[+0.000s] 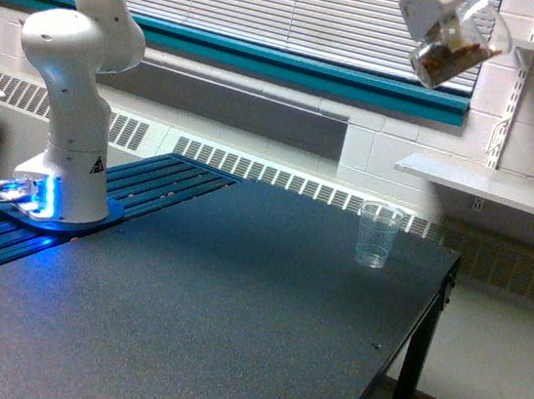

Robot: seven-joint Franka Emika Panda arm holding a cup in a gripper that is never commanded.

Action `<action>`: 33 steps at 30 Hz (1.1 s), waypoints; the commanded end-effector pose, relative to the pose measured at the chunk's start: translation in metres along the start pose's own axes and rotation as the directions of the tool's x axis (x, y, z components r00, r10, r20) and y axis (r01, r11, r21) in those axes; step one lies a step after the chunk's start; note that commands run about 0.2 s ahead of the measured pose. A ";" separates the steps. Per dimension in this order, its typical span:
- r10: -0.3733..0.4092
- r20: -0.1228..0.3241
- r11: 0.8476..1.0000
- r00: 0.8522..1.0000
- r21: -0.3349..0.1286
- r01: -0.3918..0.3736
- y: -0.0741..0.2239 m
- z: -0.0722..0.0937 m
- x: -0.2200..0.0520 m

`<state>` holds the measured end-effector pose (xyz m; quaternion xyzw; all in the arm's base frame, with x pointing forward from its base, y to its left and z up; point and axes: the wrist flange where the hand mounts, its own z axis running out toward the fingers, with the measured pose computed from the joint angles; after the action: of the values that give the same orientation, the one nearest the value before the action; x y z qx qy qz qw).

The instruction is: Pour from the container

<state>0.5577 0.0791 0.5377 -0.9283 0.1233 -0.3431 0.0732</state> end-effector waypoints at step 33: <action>-0.461 0.166 0.885 0.872 0.160 0.437 -0.069 0.041 -0.118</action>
<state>0.5129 0.1698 0.4549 -0.9572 -0.0831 -0.2680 0.0710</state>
